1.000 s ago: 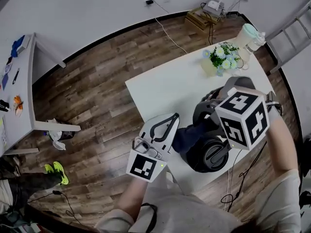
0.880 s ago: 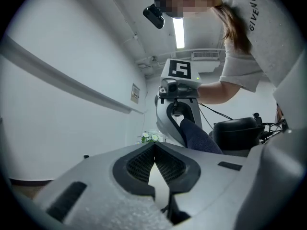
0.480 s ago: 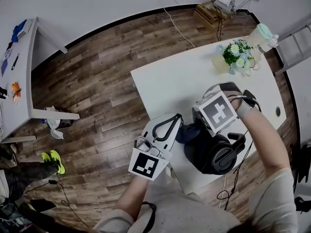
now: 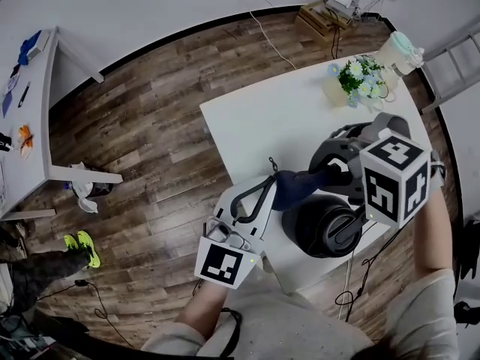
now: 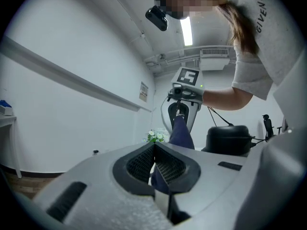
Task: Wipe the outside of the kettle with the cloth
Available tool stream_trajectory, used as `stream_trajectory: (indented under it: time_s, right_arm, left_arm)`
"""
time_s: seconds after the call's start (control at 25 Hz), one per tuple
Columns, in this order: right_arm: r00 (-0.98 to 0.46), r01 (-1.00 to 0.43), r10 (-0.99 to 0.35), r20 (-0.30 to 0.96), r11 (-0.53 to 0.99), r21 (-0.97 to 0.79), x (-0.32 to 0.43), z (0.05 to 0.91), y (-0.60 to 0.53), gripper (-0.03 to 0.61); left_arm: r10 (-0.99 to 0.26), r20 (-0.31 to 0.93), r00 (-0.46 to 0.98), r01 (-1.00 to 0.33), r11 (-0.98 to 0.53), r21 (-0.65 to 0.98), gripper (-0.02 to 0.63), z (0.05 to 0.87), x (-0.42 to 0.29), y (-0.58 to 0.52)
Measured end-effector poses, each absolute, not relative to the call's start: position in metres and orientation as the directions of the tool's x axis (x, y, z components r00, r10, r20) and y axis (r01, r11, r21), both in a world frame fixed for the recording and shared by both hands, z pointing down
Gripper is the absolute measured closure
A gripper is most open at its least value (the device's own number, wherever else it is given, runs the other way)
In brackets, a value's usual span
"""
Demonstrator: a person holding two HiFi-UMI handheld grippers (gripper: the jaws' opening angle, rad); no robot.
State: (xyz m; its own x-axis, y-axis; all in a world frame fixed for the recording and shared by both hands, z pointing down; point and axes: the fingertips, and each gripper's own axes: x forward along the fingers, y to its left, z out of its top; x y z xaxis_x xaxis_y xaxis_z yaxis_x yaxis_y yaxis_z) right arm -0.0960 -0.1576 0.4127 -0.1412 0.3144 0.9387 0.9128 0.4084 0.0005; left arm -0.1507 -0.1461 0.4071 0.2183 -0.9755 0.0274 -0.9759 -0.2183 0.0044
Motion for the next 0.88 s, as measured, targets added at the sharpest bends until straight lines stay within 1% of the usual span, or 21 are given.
stream_trajectory:
  time_s: [0.08, 0.16, 0.28, 0.36, 0.4, 0.56, 0.72, 0.88]
  right_arm:
    - [-0.27, 0.896, 0.248, 0.93, 0.419, 0.148, -0.098, 0.373, -0.15, 0.516]
    - [-0.411, 0.844, 0.142, 0.901, 0.432, 0.317, -0.097, 0.343, -0.143, 0.515]
    - [-0.585, 0.699, -0.064, 0.809, 0.466, 0.543, -0.087, 0.315, -0.132, 0.517]
    - [-0.648, 0.591, -0.2, 0.735, 0.476, 0.651, -0.077, 0.305, -0.122, 0.515]
    - [-0.668, 0.546, -0.238, 0.705, 0.487, 0.681, -0.071, 0.304, -0.115, 0.515]
    - [-0.728, 0.38, -0.274, 0.628, 0.601, 0.703, -0.059, 0.301, -0.084, 0.515]
    - [-0.753, 0.193, -0.402, 0.521, 0.622, 0.759, -0.039, 0.298, -0.061, 0.515]
    - [-0.75, -0.008, -0.497, 0.437, 0.668, 0.745, -0.026, 0.318, -0.03, 0.515]
  left_arm:
    - [-0.978, 0.006, 0.209, -0.977, -0.209, 0.037, 0.606, 0.39, -0.15, -0.135]
    - [-0.981, -0.024, 0.193, -0.978, -0.195, 0.07, 0.606, 0.374, -0.15, -0.123]
    - [-0.983, -0.051, 0.175, -0.981, -0.178, 0.072, 0.606, 0.356, -0.148, -0.107]
    - [-0.983, -0.069, 0.168, -0.982, -0.173, 0.076, 0.606, 0.345, -0.143, -0.096]
    - [-0.984, -0.072, 0.164, -0.982, -0.17, 0.077, 0.606, 0.342, -0.139, -0.091]
    - [-0.986, -0.071, 0.15, -0.984, -0.156, 0.083, 0.606, 0.333, -0.116, -0.065]
    - [-0.983, -0.05, 0.177, -0.981, -0.18, 0.069, 0.606, 0.338, -0.085, -0.045]
    - [-0.978, -0.042, 0.205, -0.977, -0.208, 0.055, 0.606, 0.346, -0.074, -0.031]
